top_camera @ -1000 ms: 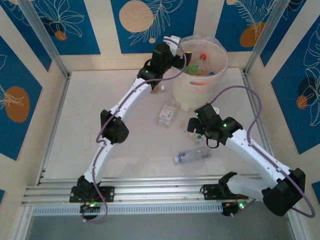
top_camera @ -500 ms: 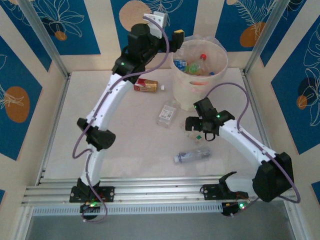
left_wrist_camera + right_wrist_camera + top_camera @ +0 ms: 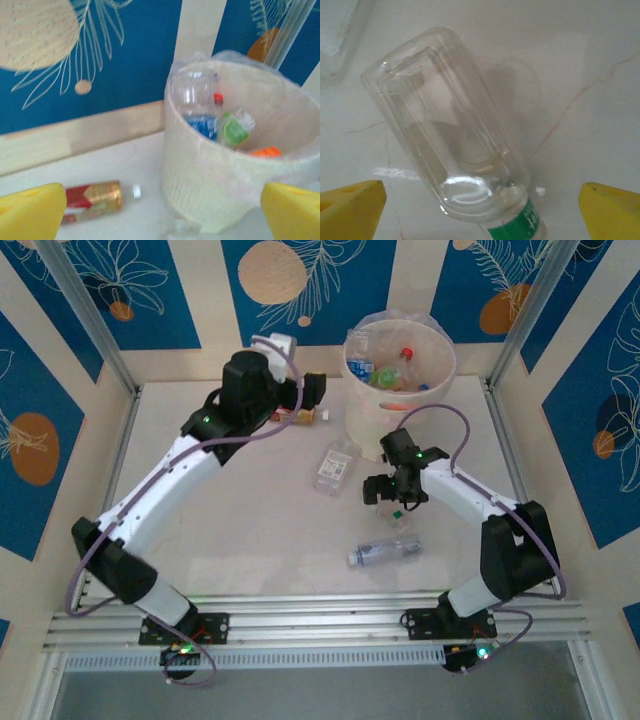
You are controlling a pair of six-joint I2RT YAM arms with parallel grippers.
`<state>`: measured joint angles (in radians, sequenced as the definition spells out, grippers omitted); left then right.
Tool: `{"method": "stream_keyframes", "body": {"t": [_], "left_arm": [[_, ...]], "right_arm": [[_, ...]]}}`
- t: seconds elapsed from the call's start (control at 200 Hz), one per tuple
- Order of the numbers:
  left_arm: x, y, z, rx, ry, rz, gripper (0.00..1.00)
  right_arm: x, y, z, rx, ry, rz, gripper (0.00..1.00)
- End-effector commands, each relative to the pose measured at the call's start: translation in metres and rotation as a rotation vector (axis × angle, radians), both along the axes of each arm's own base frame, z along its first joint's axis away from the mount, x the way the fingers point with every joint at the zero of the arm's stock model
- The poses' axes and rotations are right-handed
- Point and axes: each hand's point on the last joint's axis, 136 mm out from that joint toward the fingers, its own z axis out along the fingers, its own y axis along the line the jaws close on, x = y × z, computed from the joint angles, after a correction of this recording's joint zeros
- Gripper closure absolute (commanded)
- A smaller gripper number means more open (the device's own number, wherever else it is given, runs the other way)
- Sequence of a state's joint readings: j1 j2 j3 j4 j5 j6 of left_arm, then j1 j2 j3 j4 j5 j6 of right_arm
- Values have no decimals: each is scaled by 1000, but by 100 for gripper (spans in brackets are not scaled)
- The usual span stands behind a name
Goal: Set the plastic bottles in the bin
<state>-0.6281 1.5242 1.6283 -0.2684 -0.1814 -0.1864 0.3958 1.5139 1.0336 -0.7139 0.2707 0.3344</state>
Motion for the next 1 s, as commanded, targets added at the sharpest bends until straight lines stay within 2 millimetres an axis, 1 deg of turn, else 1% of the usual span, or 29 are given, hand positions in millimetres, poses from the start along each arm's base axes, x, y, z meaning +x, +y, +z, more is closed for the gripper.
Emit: {"method": "stream_keyframes", "body": {"t": [0.0, 0.04, 0.105, 0.195, 0.33, 0.44, 0.63, 0.725, 0.825, 0.995], "left_arm": [[-12, 25, 19, -83, -58, 72, 0], [-15, 29, 8, -76, -36, 83, 0], [-20, 36, -7, -65, -2, 102, 0], [-26, 44, -22, -53, 33, 127, 0], [-33, 55, -32, -45, 48, 158, 0], [-36, 63, -34, -37, 49, 184, 1], [-38, 73, -36, -21, 49, 218, 1], [-38, 77, -37, -21, 48, 236, 1], [-39, 81, -37, -22, 48, 249, 1], [-40, 85, -34, -27, 40, 257, 1]], "right_arm": [[3, 18, -2, 63, 22, 92, 1], [3, 17, -6, 51, 36, 95, 1], [5, 10, -14, 4, 53, 73, 1], [9, 6, -24, -33, 74, 69, 1], [15, 7, -36, -66, 95, 84, 1], [21, 10, -43, -78, 102, 103, 0], [31, 15, -51, -116, 108, 140, 11], [35, 17, -52, -124, 110, 168, 20], [37, 17, -54, -152, 117, 189, 26], [35, 18, -45, -189, 99, 204, 38]]}}
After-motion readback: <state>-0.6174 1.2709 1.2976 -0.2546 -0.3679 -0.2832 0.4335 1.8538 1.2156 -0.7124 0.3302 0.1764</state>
